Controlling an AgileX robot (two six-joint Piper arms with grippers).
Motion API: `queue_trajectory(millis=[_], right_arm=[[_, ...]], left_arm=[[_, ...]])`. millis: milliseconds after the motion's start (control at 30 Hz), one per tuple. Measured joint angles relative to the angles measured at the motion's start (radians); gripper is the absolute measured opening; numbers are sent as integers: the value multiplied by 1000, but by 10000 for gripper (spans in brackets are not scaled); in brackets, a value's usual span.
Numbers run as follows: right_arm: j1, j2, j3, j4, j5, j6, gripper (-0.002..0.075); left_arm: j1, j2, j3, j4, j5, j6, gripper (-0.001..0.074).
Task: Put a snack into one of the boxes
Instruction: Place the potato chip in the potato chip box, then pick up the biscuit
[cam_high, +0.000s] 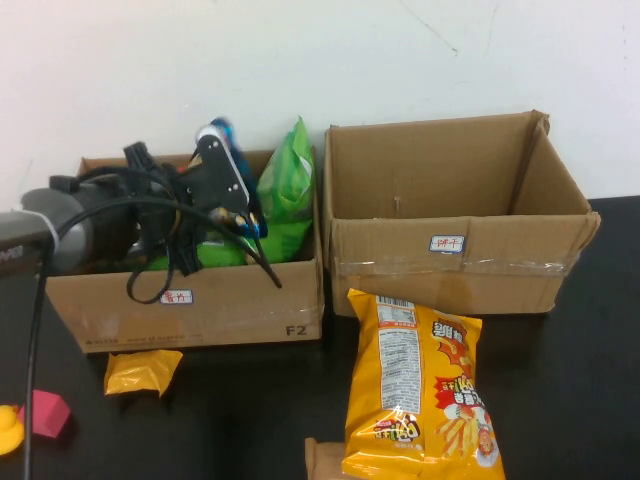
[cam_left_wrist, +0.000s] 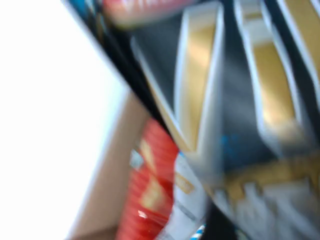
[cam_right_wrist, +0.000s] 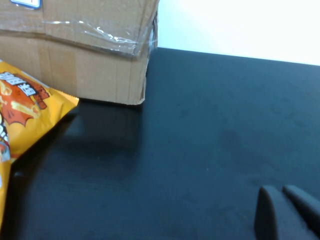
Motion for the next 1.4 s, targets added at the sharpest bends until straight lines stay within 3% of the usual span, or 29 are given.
queue_trajectory(millis=[100, 233, 367, 600, 667, 800, 900, 1000, 1233, 1400], right_arm=[[0, 0, 0, 0, 0, 0, -1], [0, 0, 0, 0, 0, 0, -1], [0, 0, 0, 0, 0, 0, -1], [0, 0, 0, 0, 0, 0, -1], [0, 0, 0, 0, 0, 0, -1], [0, 0, 0, 0, 0, 0, -1], [0, 0, 0, 0, 0, 0, -1], [0, 0, 0, 0, 0, 0, -1], [0, 0, 0, 0, 0, 0, -1], [0, 0, 0, 0, 0, 0, -1]], left_arm=[[-10, 13, -4, 2, 31, -94, 587], [-48, -41, -4, -20, 110, -184, 675], [-101, -181, -4, -131, 245, -337, 654], [-152, -478, 151, -488, 425, -459, 472], [-152, -531, 250, -593, 425, -459, 453], [-156, -590, 474, -705, 330, -453, 524], [-153, -581, 623, -729, 185, -482, 629], [-121, -535, 726, -739, 6, -506, 674], [-15, -364, 754, -673, -238, -514, 692], [28, -270, 727, -653, -275, -432, 693]])
